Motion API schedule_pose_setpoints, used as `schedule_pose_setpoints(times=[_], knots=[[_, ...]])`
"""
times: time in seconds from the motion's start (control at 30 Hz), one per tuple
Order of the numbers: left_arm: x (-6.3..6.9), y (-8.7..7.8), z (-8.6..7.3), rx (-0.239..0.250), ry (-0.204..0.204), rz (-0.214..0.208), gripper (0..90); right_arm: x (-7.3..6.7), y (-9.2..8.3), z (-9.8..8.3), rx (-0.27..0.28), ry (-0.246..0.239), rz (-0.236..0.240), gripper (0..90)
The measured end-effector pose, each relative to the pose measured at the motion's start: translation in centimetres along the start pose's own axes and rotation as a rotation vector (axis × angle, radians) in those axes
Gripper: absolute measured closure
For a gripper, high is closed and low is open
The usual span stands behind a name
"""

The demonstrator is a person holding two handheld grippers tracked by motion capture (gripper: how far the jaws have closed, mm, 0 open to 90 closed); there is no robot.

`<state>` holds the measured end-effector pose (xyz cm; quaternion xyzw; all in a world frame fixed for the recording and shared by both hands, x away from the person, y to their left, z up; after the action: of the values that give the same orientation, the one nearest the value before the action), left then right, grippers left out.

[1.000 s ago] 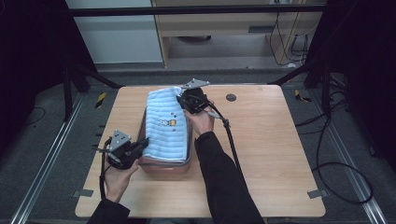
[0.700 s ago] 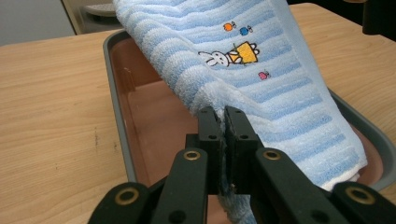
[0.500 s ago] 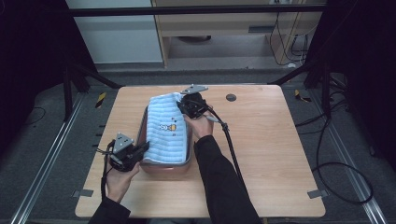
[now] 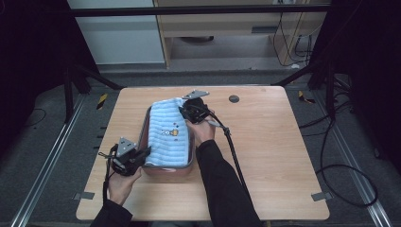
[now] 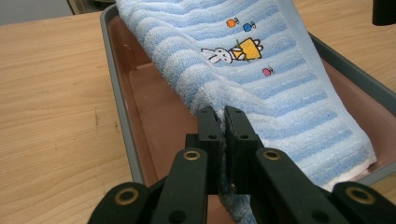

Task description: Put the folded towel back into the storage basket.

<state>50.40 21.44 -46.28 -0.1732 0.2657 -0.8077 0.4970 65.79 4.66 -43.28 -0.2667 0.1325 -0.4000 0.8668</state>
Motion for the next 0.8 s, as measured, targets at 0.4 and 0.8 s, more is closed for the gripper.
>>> schedule_pose_setpoints(times=[0.4, 0.8], knots=[[0.0, 0.5, -0.4, -0.023, -0.002, 0.007, 85.7, 0.3, 1.0, -1.3, -0.031, 0.008, -0.003, 81.4], [-0.2, 1.0, -0.7, -0.052, -0.004, 0.02, 84.4, 0.5, 1.8, -2.4, -0.077, 0.009, -0.016, 77.4]])
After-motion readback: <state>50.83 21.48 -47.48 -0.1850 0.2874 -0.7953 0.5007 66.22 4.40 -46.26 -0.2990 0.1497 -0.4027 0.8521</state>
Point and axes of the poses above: each handheld gripper's, and its own axes: y roughly forward along the jaws, z roughly out of its top, x roughly to its right, the point moved 7 cm from there along y, roughly forward along the jaws, and after that the axes turned 5 degrees about -x, right-handed, at the moved point
